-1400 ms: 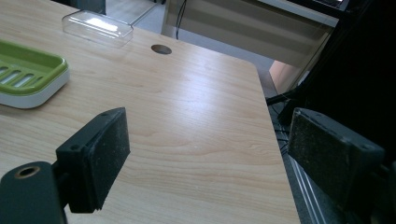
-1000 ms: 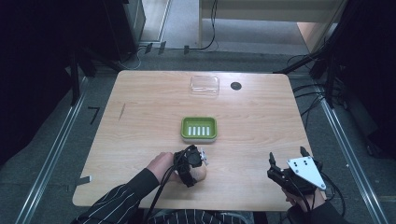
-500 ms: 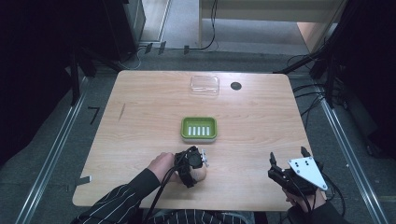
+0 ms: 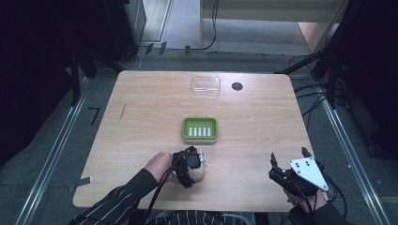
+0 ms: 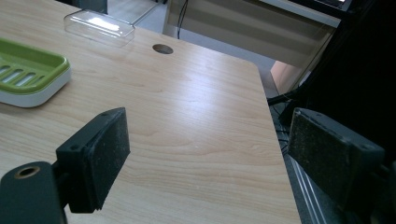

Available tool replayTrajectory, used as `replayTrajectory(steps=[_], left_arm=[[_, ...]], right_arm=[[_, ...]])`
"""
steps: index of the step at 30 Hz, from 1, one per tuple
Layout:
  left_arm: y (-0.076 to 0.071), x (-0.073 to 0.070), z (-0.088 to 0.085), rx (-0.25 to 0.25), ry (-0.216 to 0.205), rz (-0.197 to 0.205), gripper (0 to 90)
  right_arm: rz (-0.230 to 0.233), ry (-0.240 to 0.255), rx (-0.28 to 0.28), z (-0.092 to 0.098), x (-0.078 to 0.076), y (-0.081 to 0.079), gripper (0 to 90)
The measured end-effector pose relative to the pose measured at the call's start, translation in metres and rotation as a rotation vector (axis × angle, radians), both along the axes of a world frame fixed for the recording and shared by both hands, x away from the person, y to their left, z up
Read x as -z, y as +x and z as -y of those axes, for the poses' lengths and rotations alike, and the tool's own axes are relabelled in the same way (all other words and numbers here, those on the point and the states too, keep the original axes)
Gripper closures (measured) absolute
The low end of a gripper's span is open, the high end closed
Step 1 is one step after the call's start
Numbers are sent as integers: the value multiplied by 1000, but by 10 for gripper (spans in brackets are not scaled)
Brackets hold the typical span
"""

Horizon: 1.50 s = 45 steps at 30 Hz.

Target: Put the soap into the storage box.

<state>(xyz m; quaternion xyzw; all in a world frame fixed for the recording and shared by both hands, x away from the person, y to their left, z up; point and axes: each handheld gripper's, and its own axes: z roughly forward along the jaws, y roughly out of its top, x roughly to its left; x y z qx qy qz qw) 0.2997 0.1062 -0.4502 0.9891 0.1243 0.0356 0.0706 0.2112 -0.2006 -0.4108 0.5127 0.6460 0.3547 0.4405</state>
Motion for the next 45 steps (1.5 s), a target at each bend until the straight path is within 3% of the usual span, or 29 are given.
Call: replayTrajectory(steps=[9, 24, 45], left_arm=[[2, -5, -5, 11, 3, 7, 333], [12, -20, -15, -12, -15, 34, 333], [38, -31, -15, -13, -35, 63, 333]], right_arm=[[-1, 0, 1, 0, 0, 0, 136], [-1, -6, -4, 0, 0, 0, 136], [-5, -7, -3, -1, 0, 1, 136]])
